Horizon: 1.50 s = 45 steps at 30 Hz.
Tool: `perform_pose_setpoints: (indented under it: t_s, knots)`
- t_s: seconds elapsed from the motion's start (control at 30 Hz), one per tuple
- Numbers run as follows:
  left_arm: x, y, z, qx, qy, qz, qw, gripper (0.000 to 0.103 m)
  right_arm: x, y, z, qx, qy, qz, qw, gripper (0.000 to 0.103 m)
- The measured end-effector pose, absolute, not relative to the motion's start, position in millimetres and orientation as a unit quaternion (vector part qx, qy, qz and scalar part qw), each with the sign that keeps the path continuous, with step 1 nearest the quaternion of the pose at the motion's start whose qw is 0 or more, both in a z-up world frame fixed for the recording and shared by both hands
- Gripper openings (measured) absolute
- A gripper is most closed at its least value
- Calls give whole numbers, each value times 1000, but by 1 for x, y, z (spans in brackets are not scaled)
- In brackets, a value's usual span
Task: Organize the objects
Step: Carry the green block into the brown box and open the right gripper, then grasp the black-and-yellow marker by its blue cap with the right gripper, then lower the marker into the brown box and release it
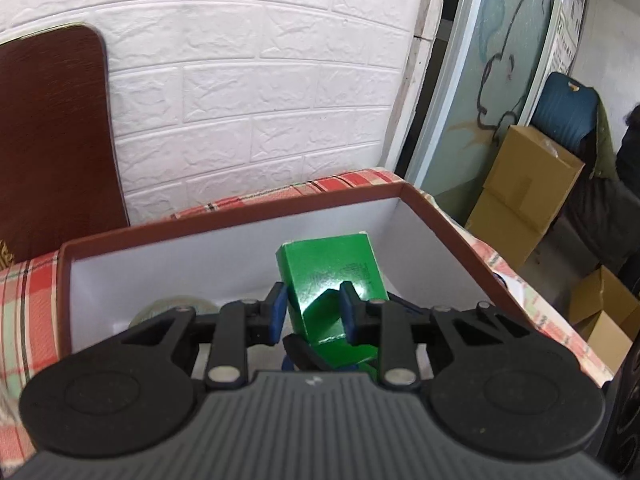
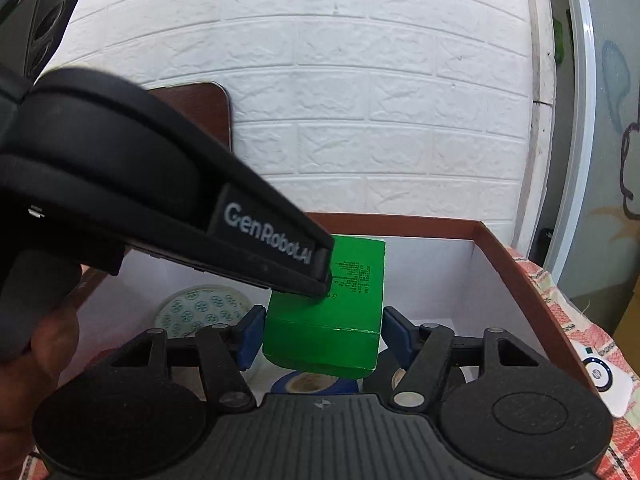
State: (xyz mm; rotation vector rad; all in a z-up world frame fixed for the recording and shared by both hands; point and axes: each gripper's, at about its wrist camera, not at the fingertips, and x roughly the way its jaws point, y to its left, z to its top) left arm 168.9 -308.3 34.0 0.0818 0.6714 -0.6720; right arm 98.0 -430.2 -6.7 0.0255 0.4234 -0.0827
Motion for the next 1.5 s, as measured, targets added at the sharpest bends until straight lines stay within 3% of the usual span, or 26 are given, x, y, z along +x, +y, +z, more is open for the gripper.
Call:
perform_pose_setpoints:
  t_s: [0.23,0.43,0.6,0.67,0.83,0.93,1.03,1.13,1.2,1.33,1.4,1.5]
  knots:
    - [169,-282,48,24,304,-301,903,32,86,-429,-3,40,178,-58,982,64]
    - [129,-169,78,-6,247,-254,935,33,24,-387,12,49,100,20,994,65]
    - [115,-54,48,-21,314,-136,939,33,27,-309,-6,4,151,151,977,64]
    - [111,-18,28,-42,347,-113,930,33,42,-262,-18,-52,178,176,967,52]
    - [98,41,-11,-104,389,-72,913,33,64,-202,-26,-111,220,222,944,52]
    - [98,53,-23,-134,401,-76,903,32,74,-194,-38,-61,304,245,919,52]
    - [105,48,-27,-143,410,-100,895,32,75,-178,-62,-46,329,246,910,52]
    - [114,32,-34,-141,425,-131,884,32,64,-164,-66,-83,323,244,910,27]
    - [120,20,-43,-138,443,-149,873,33,61,-163,-61,-82,327,243,909,20]
    - [121,5,-54,-145,443,-141,873,38,48,-171,-58,-51,327,239,913,19]
    - [119,1,-51,-143,444,-140,873,31,39,-176,-51,-37,309,234,921,19]
    - [114,0,-35,-168,433,-157,871,30,22,-185,-37,-35,276,220,935,19]
